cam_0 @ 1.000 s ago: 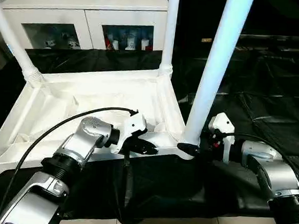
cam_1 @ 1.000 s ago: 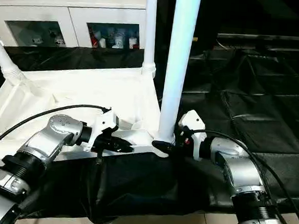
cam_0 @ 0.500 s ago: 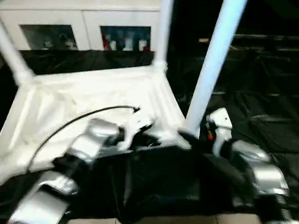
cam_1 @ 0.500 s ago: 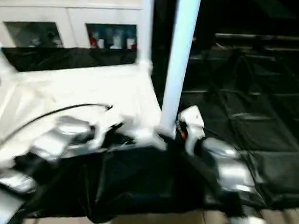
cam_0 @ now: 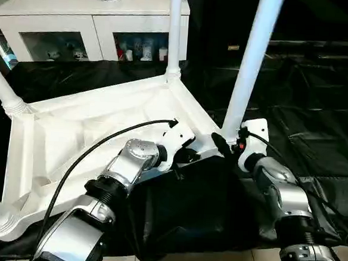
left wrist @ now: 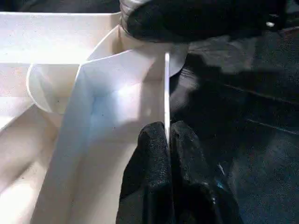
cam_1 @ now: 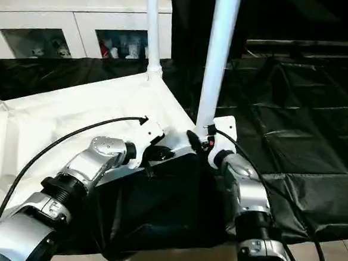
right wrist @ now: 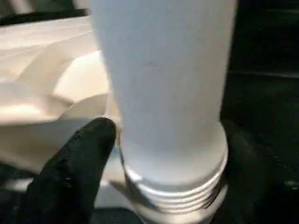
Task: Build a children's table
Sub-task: Rotate leg to tighten
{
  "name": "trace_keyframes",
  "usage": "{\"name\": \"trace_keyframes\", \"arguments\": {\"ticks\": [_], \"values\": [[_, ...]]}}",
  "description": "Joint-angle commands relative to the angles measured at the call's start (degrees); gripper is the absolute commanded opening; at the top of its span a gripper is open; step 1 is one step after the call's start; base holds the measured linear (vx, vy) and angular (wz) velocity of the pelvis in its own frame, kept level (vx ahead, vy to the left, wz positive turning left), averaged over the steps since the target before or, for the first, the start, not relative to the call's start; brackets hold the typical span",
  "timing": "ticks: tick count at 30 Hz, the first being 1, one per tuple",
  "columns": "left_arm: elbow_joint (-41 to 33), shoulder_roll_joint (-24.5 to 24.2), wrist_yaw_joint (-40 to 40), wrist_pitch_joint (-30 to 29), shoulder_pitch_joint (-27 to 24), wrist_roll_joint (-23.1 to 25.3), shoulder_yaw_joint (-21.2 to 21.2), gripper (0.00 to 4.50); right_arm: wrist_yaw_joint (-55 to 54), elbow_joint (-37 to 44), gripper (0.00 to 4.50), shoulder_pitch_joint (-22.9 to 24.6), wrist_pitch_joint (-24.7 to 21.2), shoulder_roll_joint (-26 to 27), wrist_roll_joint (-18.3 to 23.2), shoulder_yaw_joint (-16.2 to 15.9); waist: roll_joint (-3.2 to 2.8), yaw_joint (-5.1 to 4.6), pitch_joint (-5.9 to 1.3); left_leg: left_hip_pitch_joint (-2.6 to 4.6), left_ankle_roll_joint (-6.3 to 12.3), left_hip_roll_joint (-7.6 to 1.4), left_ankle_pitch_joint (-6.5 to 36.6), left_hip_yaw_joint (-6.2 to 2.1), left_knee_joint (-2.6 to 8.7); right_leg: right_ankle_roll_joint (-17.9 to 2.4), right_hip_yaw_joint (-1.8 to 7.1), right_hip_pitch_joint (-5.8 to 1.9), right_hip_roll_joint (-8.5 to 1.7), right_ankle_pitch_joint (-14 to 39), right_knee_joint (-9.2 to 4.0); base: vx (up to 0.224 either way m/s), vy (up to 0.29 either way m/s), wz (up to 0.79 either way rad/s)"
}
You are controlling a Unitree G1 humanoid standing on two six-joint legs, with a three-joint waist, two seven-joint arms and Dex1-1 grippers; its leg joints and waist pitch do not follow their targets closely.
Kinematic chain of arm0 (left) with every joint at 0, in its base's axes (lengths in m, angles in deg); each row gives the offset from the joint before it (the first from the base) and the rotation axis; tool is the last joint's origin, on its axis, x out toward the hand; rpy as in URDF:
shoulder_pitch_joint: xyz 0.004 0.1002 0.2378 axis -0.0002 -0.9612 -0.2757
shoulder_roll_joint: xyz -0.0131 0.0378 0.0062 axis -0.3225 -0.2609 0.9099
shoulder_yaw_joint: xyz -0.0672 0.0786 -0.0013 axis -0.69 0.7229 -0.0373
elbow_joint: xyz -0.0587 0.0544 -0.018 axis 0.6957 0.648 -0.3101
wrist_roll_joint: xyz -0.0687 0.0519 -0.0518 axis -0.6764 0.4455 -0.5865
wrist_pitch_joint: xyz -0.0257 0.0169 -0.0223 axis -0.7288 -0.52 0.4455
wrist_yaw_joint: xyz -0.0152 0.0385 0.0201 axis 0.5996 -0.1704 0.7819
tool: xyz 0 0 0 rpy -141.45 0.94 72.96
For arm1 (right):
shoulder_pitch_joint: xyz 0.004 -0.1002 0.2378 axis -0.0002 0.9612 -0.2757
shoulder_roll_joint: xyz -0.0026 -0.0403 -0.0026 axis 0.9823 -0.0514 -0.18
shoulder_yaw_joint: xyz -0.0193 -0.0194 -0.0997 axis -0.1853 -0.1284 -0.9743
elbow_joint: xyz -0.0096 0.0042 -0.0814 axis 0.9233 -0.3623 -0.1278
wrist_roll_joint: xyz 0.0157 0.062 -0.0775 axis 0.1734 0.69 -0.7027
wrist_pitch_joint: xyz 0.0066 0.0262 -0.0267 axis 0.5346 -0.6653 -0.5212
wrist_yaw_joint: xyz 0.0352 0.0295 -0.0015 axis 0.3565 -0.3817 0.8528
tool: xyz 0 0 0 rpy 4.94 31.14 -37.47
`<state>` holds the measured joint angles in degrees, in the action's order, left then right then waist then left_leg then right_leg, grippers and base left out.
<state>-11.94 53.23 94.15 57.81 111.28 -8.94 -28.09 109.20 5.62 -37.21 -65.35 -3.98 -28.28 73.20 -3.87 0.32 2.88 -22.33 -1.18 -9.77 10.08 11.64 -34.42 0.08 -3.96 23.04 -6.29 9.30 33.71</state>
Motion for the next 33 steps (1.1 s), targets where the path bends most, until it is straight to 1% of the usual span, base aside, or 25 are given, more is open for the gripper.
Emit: {"name": "trace_keyframes", "arguments": {"ticks": [1,2,3,4,5,6,7,8,9,10,11,13,14,15,16,18,19,21,22,26,28,30,31,32,33], "values": [[-4.7,0.7,5.6,2.6,-0.4,-3.6,0.7,0.00,8.8,3.2,3.92,1.4,-0.4,0.0,1.2,-6.3,1.30,0.12,-3.94,0.78,4.15,-2.79,16.5,-1.72,4.28,-11.2,1.78,-2.53,-2.38,19.8,-4.86,0.000,0.000,0.00],[-5.6,0.0,7.3,2.4,-0.9,-4.3,0.7,0.00,11.0,4.2,3.92,1.9,-0.3,-1.3,1.3,-6.8,1.30,0.13,-3.91,0.79,4.38,-2.77,16.2,-1.63,4.22,-11.5,1.84,-2.43,-2.39,19.4,-4.84,0.000,0.000,0.00],[-6.6,-0.9,9.1,2.1,-1.4,-4.9,0.6,0.00,13.3,5.2,3.92,2.4,-0.1,-2.8,1.4,-7.2,1.30,0.16,-3.87,0.64,4.79,-2.80,16.0,-1.66,4.25,-11.7,1.81,-2.61,-2.39,19.3,-4.73,0.000,0.000,0.00],[-7.1,-1.4,10.1,2.0,-1.6,-5.2,0.6,0.00,14.5,5.7,3.92,2.7,-0.1,-3.6,1.5,-7.3,1.26,0.16,-3.89,0.72,4.93,-2.84,16.0,-1.61,4.23,-11.8,1.85,-2.49,-2.39,19.3,-4.75,0.000,0.000,0.00],[-8.4,-3.6,13.6,2.7,-2.4,-5.4,1.1,0.00,18.3,7.2,3.92,3.4,-0.2,-6.2,1.7,-7.7,1.20,0.23,-3.92,0.82,4.96,-2.93,15.7,-1.67,4.23,-12.1,1.82,-2.47,-2.41,19.2,-4.69,0.000,0.000,0.00],[-8.8,-4.2,14.6,2.7,-2.6,-5.5,1.3,0.00,19.3,7.5,3.92,3.5,-0.2,-7.0,1.8,-7.8,1.22,0.34,-3.90,0.80,4.96,-2.93,15.6,-1.64,4.23,-12.2,1.81,-2.53,-2.39,19.1,-4.65,0.000,0.000,0.00],[-9.4,-5.4,16.4,2.7,-2.9,-5.6,1.6,0.00,21.1,8.1,3.92,3.8,-0.2,-8.4,1.9,-8.0,1.14,0.52,-3.89,0.93,5.00,-3.12,15.7,-1.64,4.30,-12.4,1.85,-2.46,-2.29,18.7,-4.58,0.000,0.000,0.00],[-9.6,-6.1,17.4,2.7,-3.1,-5.6,1.6,0.00,22.4,8.4,3.92,4.0,0.0,-9.3,1.9,-8.1,0.97,0.50,-3.88,0.84,5.12,-3.12,15.4,-1.56,4.29,-12.7,1.91,-2.34,-2.24,17.9,-4.39,0.000,0.000,0.00],[-9.7,-6.9,18.6,2.7,-3.2,-5.6,1.6,0.00,24.3,8.8,3.92,4.1,0.2,-10.6,1.9,-8.4,1.01,0.62,-3.93,0.93,4.99,-3.13,15.4,-1.56,4.29,-12.9,1.86,-2.36,-2.23,17.6,-4.39,0.000,0.000,0.00],[-10.0,-7.9,19.8,2.6,-3.5,-5.5,1.7,0.00,26.2,9.5,3.92,4.4,0.3,-11.9,2.0,-8.6,1.45,0.69,-3.94,0.90,5.00,-3.22,15.1,-1.53,4.30,-13.1,1.88,-2.39,-2.23,17.1,-4.33,0.000,0.000,0.00],[-10.1,-8.3,20.3,2.7,-3.5,-5.5,1.7,0.00,26.8,9.8,3.92,4.5,0.2,-12.4,2.1,-8.7,1.15,0.98,-3.99,1.03,4.97,-3.33,14.8,-1.53,4.28,-13.4,1.94,-2.40,-2.33,16.5,-4.13,0.000,0.000,0.00],[-10.7,-9.3,21.4,2.7,-3.9,-5.5,1.7,0.00,28.2,10.4,3.92,4.6,-0.1,-13.4,2.6,-8.7,1.07,1.16,-3.97,1.09,5.05,-3.33,14.2,-1.39,4.24,-13.9,2.01,-2.32,-2.26,15.2,-4.06,0.000,0.000,0.00],[-10.9,-9.6,21.8,2.5,-4.0,-5.5,1.6,0.00,28.7,10.5,3.77,4.6,-0.2,-13.7,2.7,-8.6,1.12,1.32,-3.98,1.16,5.06,-3.32,13.9,-1.34,4.19,-14.2,2.04,-2.28,-2.28,14.6,-4.02,0.000,0.000,0.00],[-11.1,-9.8,22.1,2.4,-4.1,-5.6,1.5,0.00,29.3,10.5,3.67,4.5,-0.4,-13.9,2.9,-8.6,1.27,1.45,-4.00,1.01,5.11,-3.29,13.6,-1.36,4.16,-14.3,2.02,-2.47,-2.38,14.3,-3.87,0.000,0.000,0.00],[-11.4,-10.1,22.3,2.2,-4.2,-5.8,1.4,0.00,29.8,10.6,3.67,4.5,-0.6,-14.1,3.1,-8.6,1.23,1.51,-3.97,1.02,5.10,-3.29,13.5,-1.37,4.17,-14.3,2.01,-2.43,-2.40,14.4,-3.91,0.000,0.000,0.00],[-11.6,-10.3,22.6,2.1,-4.2,-5.9,1.5,0.00,30.0,10.5,3.50,4.3,-0.7,-14.1,3.2,-8.7,1.21,1.53,-3.94,1.06,4.85,-3.25,13.7,-1.36,4.18,-14.2,1.98,-2.38,-2.34,15.2,-3.95,0.000,0.000,0.00],[-11.8,-10.4,22.8,1.9,-4.3,-6.0,1.4,0.00,30.4,10.5,3.40,4.2,-1.0,-14.0,3.3,-8.8,1.48,1.47,-3.90,1.01,4.67,-3.23,14.1,-1.36,4.20,-13.9,2.00,-2.39,-2.35,15.9,-4.04,0.000,0.000,0.00],[-12.0,-10.5,23.0,1.8,-4.4,-6.1,1.4,0.00,30.8,10.7,3.14,4.2,-1.4,-13.9,3.5,-9.1,1.35,1.54,-3.91,1.09,4.50,-3.27,14.1,-1.42,4.23,-13.7,2.01,-2.38,-2.41,16.6,-4.04,0.000,0.000,0.00],[-12.1,-10.4,23.0,1.7,-4.4,-6.1,1.4,0.00,30.9,10.8,3.14,4.2,-1.5,-13.8,3.6,-9.3,1.34,1.53,-3.91,1.06,4.43,-3.31,14.0,-1.43,4.23,-13.8,2.03,-2.37,-2.40,16.4,-4.03,0.000,0.000,0.00],[-12.1,-10.1,22.9,1.7,-4.6,-6.1,1.4,0.00,30.6,10.9,2.86,4.6,-1.7,-13.4,3.6,-9.5,1.36,1.50,-3.93,1.05,4.51,-3.26,13.6,-1.38,4.20,-13.9,2.03,-2.36,-2.36,15.5,-3.96,0.000,0.000,0.00],[-11.3,-9.1,20.4,1.9,-4.3,-5.6,0.8,0.00,26.0,9.0,2.81,4.4,-1.5,-12.1,1.9,-9.1,1.41,1.47,-3.91,1.03,4.47,-3.24,13.4,-1.38,4.17,-13.8,2.05,-2.35,-2.40,15.8,-3.99,0.000,0.000,0.00],[-9.1,-7.2,15.5,2.0,-3.3,-4.6,-0.1,0.00,18.3,5.6,2.76,3.4,-2.2,-9.6,0.0,-7.5,1.37,1.11,-3.88,1.04,3.71,-3.09,13.7,-1.43,4.19,-13.4,2.04,-2.16,-2.38,16.9,-4.09,0.000,0.000,0.00],[-7.4,-5.8,12.0,1.9,-2.4,-3.9,-0.7,0.00,13.3,3.5,2.75,2.8,-2.6,-7.8,-0.8,-6.4,1.45,0.90,-3.81,1.01,3.34,-2.97,13.9,-1.42,4.23,-13.2,2.00,-2.11,-2.30,17.6,-4.27,0.000,0.000,0.00],[-7.1,-5.5,11.3,1.9,-2.2,-3.8,-0.8,0.00,12.5,3.2,2.75,2.8,-2.7,-7.5,-0.9,-6.2,1.48,0.76,-3.90,1.11,2.64,-2.85,14.5,-1.48,4.17,-12.7,1.96,-2.14,-2.38,19.0,-4.37,0.000,0.000,0.00],[-6.4,-4.9,9.7,1.8,-1.8,-3.4,-1.0,0.00,10.6,2.4,2.75,2.6,-2.9,-6.8,-1.2,-5.8,1.54,0.71,-3.82,1.12,2.48,-2.86,15.0,-1.55,4.27,-12.4,1.92,-2.18,-2.38,19.9,-4.50,0.000,0.000,0.00]]}}
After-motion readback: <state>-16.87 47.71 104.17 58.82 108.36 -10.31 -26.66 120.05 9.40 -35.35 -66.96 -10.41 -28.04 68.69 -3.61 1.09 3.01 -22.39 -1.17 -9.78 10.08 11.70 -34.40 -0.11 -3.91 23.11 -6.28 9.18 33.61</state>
